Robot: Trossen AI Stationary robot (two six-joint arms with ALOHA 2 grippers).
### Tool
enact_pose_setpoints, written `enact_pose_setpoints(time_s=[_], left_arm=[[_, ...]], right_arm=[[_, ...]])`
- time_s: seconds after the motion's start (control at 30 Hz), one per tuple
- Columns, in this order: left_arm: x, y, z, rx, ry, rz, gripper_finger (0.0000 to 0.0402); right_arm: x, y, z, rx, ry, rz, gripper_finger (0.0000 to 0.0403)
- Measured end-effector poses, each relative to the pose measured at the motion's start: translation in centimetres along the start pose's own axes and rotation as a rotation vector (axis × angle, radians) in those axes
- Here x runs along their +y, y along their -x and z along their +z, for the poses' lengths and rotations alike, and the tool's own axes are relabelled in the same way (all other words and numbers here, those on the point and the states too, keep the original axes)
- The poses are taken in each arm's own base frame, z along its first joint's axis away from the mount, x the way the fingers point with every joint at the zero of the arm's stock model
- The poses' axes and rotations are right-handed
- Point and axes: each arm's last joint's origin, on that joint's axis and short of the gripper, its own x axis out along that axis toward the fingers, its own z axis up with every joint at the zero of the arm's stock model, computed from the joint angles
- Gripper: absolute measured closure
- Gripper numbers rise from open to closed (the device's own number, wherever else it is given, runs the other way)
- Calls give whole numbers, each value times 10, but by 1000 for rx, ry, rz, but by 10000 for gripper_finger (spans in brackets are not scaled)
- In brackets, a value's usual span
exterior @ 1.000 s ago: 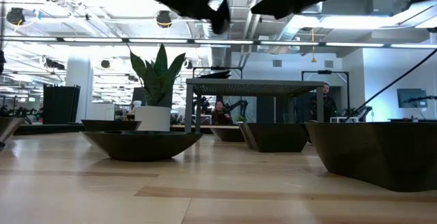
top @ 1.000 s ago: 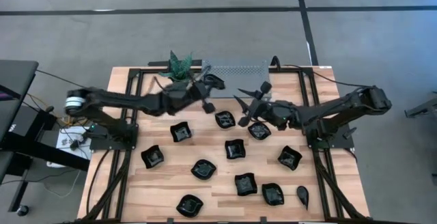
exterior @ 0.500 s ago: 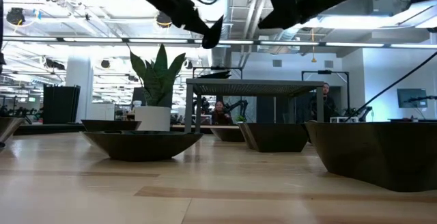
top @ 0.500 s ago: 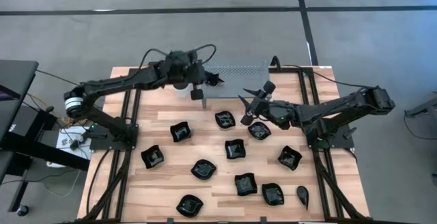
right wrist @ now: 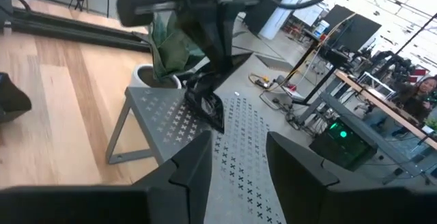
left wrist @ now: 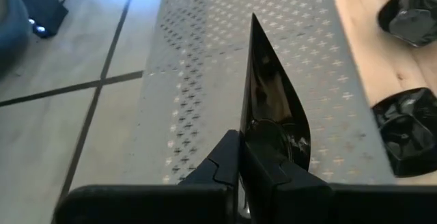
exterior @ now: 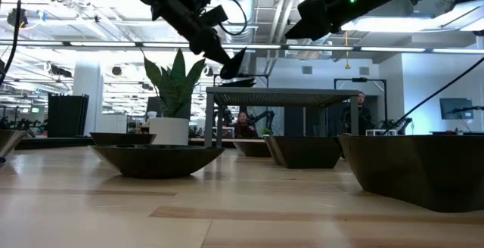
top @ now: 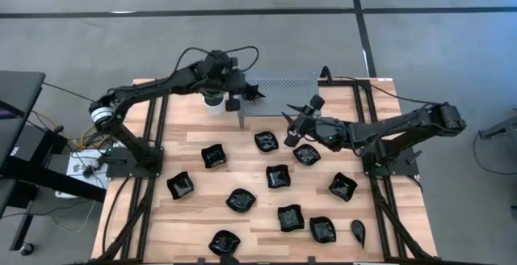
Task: Pick & Place Mini shaped plates
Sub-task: Stack the top drop-shaped plate on top of the drop-shaped plate on the shelf
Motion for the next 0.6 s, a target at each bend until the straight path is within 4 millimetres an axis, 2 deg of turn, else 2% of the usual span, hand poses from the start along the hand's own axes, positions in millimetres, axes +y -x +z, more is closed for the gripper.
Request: enact_pose_setpoints(time_s=[0.17,0.3,0.6], left_arm=[[7,2,-6,5,15,11,393],[3,-1,-15,19,-1,-24,392],[0,-3,-17,14,-38,-25,388]], right_arm=[[0,0,0,-1,0,0,271],[0,0,0,-1,0,0,274],[0,0,0,-1,-1,0,274]])
